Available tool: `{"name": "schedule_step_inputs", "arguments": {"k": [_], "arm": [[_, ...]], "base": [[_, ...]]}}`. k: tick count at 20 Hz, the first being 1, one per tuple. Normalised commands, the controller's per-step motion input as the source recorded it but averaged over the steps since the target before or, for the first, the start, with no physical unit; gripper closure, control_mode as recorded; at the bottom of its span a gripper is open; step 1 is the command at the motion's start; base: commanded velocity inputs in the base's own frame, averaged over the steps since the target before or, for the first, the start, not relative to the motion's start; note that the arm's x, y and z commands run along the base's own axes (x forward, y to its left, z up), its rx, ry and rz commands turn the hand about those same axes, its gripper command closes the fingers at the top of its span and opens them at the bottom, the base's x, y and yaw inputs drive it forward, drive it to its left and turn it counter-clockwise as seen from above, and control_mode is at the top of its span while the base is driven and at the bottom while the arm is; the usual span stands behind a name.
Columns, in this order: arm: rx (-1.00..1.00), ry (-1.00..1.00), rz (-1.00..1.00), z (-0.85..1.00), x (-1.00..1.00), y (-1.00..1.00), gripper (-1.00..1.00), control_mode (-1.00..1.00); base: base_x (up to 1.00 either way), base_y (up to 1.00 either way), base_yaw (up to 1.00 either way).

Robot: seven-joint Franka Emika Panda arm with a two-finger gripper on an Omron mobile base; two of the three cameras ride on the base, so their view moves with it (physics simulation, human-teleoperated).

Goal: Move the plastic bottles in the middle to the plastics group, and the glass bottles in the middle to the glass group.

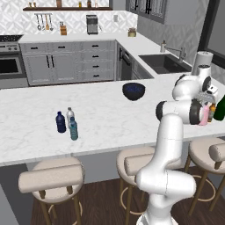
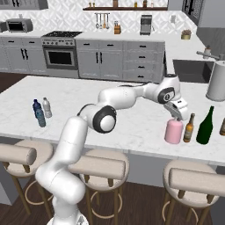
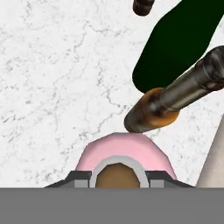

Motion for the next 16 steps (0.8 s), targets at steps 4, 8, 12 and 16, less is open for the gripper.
{"name": "schedule_step_inputs", "arguments": {"k": [4,8,12,16], "arm": [[0.0,-0.04,-0.06,-0.39,-0.12,-0.06,1.0,-1.0],[0.0,0.0,-0.04,-0.52,-0.53,0.36,1.0,-1.0],[0.0,0.0,-0.06,-0.47,-0.36,0.61,1.0,-1.0],[0.0,0.01,-0.05,-0.48,-0.04,0.31,-1.0,-1.0]], "base": [[0.0,0.0,0.0],[0.0,0.0,0.0],[0.0,0.0,0.0],[0.0,0.0,0.0]]}}
